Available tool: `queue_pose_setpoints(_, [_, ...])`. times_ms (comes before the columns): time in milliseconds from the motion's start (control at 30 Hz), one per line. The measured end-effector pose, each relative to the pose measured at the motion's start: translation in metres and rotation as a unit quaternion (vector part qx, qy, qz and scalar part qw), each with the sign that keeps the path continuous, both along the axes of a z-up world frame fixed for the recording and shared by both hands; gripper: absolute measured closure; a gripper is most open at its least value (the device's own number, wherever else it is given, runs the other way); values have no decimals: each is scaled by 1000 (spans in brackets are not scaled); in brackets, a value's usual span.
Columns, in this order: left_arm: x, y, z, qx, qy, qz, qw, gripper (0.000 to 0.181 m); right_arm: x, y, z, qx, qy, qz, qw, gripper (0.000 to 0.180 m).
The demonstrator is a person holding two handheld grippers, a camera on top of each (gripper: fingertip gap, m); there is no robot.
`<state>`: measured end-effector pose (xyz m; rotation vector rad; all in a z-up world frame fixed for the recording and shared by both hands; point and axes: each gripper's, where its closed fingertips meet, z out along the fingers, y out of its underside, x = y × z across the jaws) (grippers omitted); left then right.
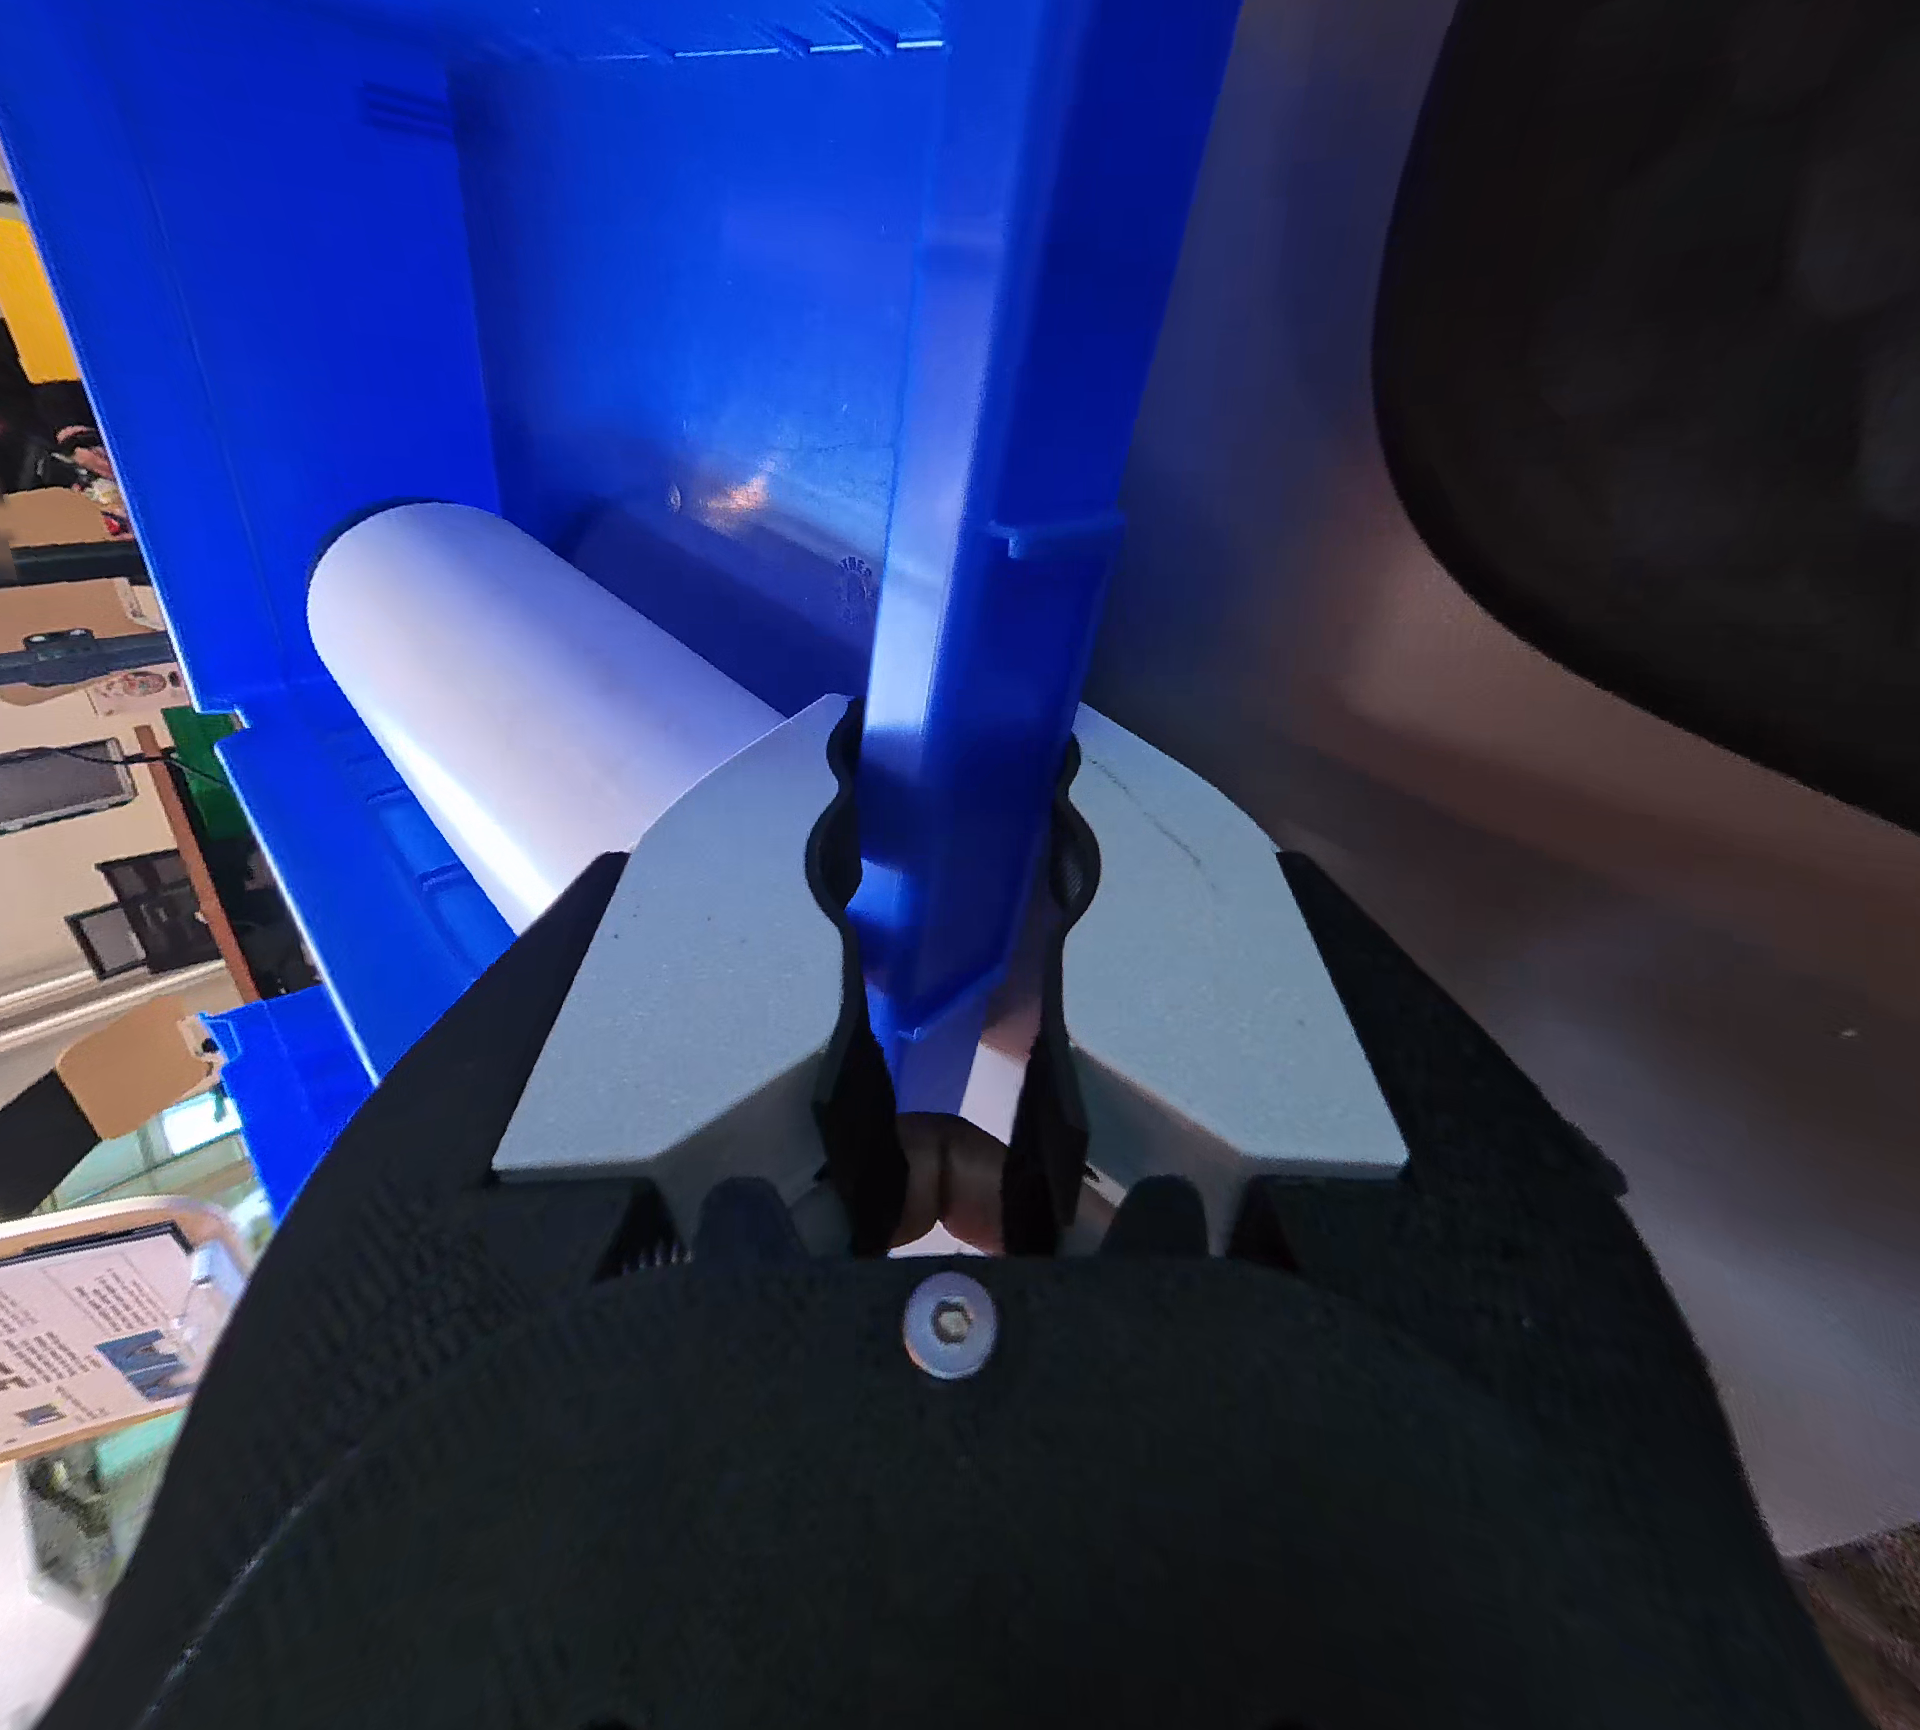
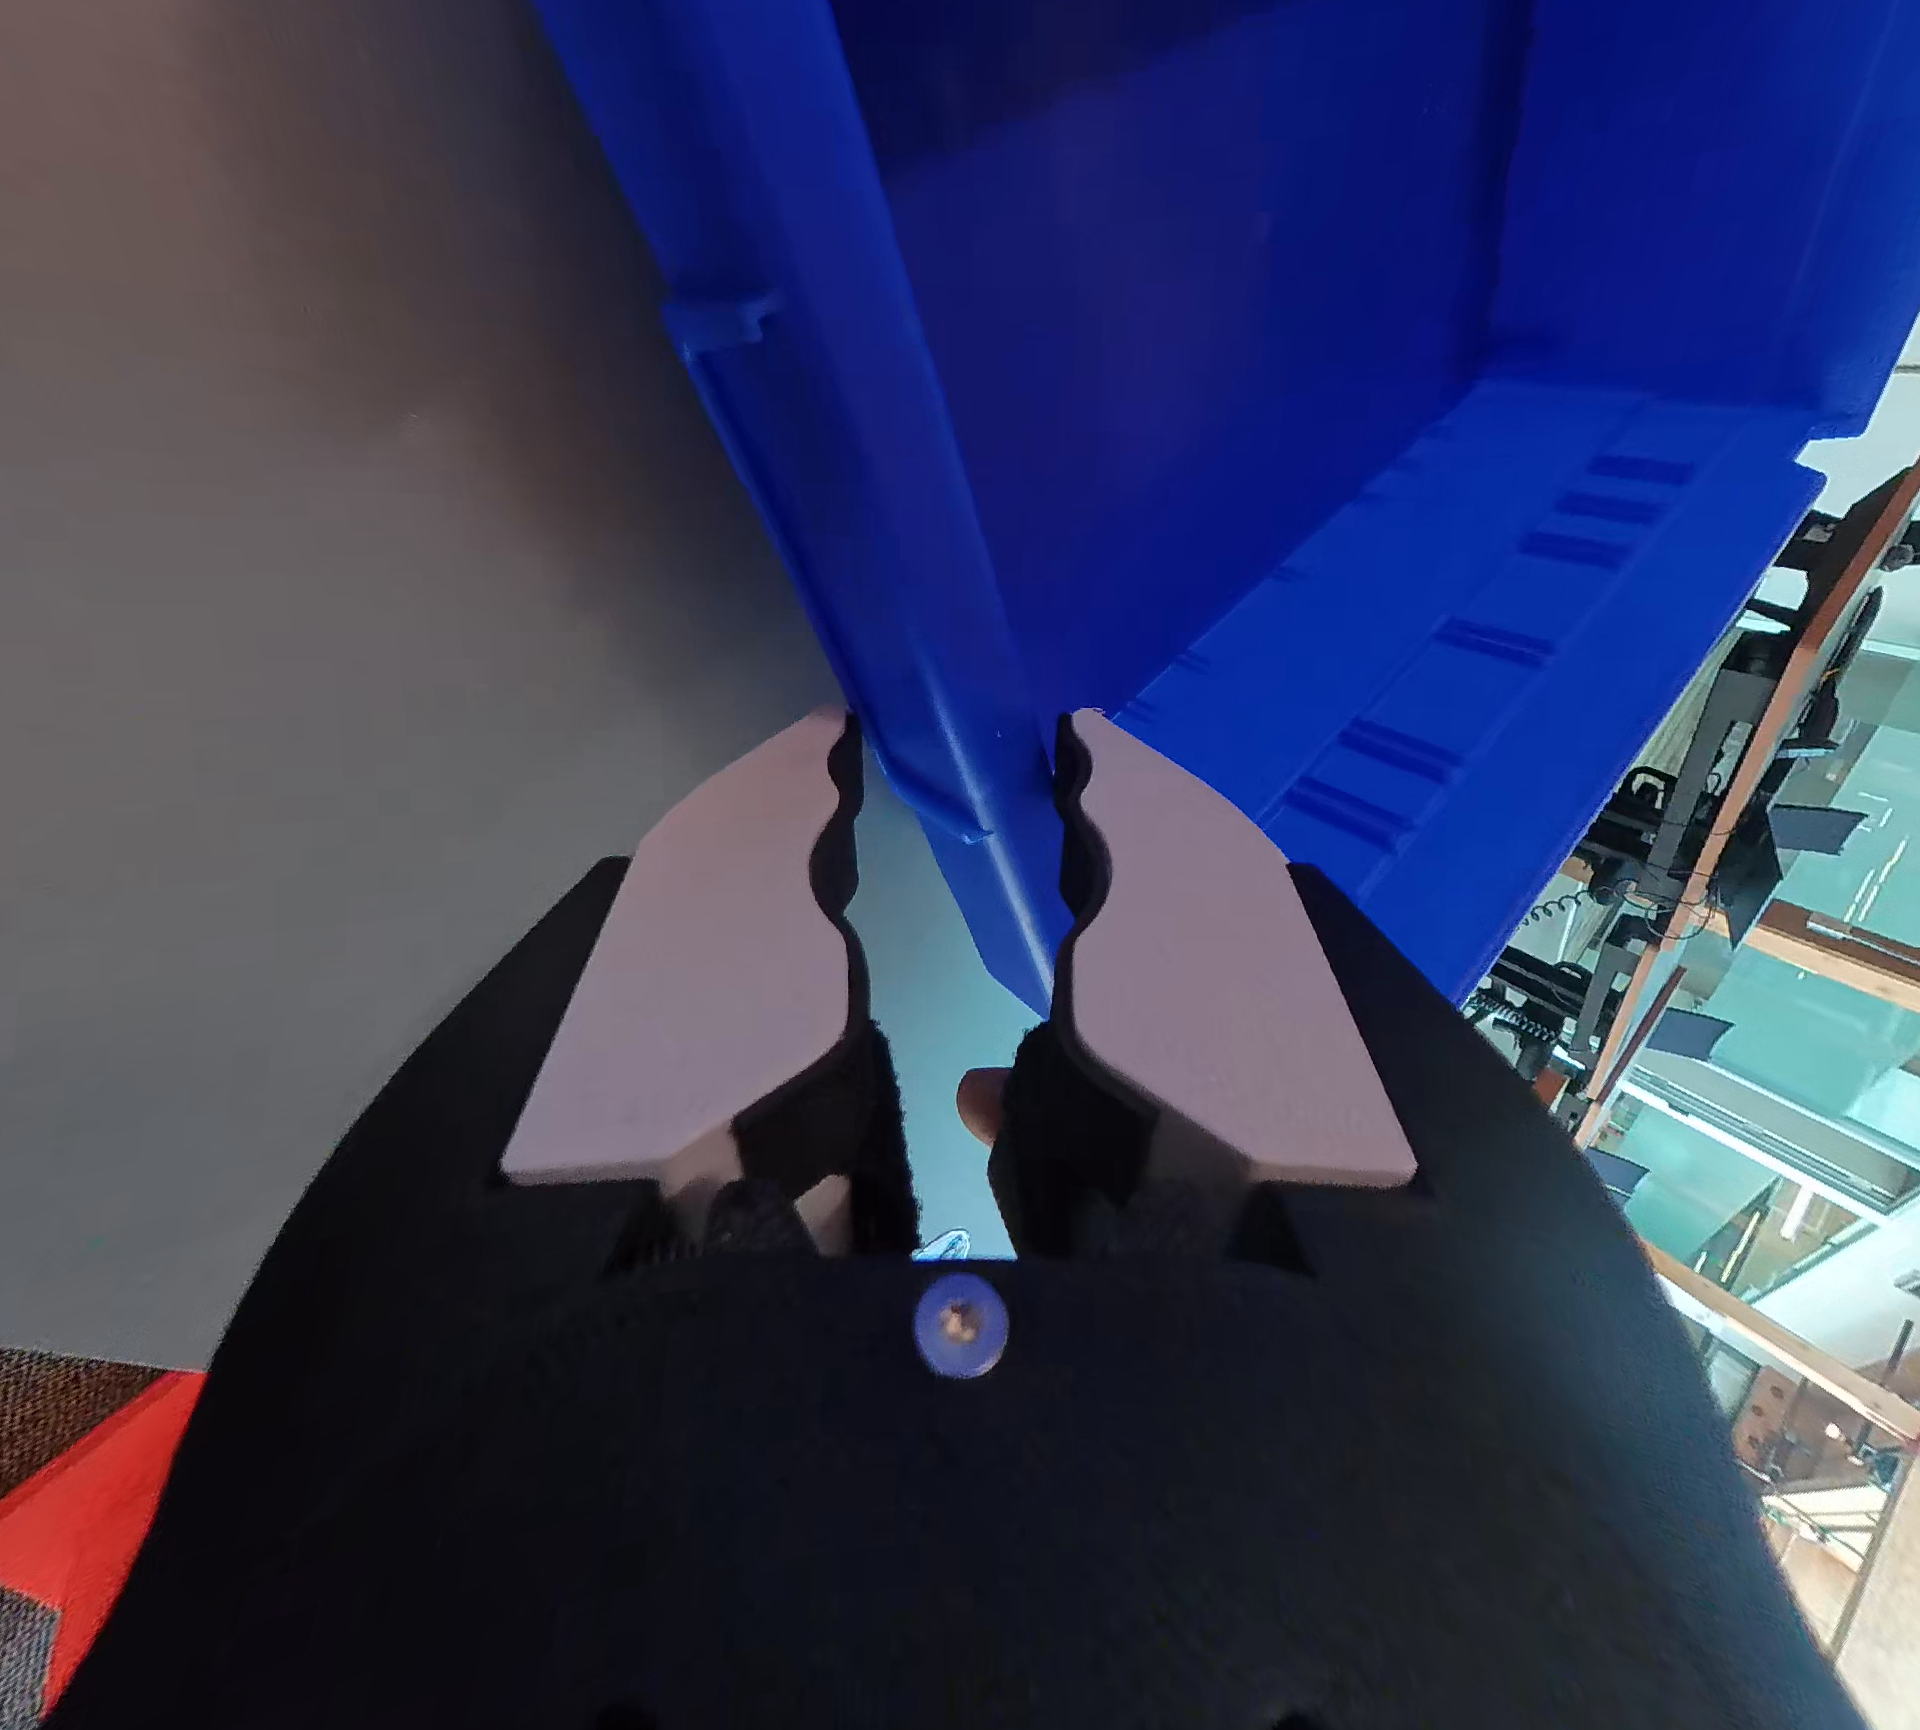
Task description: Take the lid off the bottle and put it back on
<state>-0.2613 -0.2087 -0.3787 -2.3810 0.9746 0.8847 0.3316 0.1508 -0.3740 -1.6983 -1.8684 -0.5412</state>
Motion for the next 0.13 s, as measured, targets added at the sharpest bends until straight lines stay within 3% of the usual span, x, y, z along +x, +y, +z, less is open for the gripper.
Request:
queue_pose_setpoints(67, [1, -1, 0, 8, -31, 18, 999, 145, 1, 0, 0, 0, -3, 1, 1000, 144])
queue_pose_setpoints(133, [11, 1, 3, 35, -119, 56, 991, 132, 2, -1, 0, -1, -7, 1, 1000, 144])
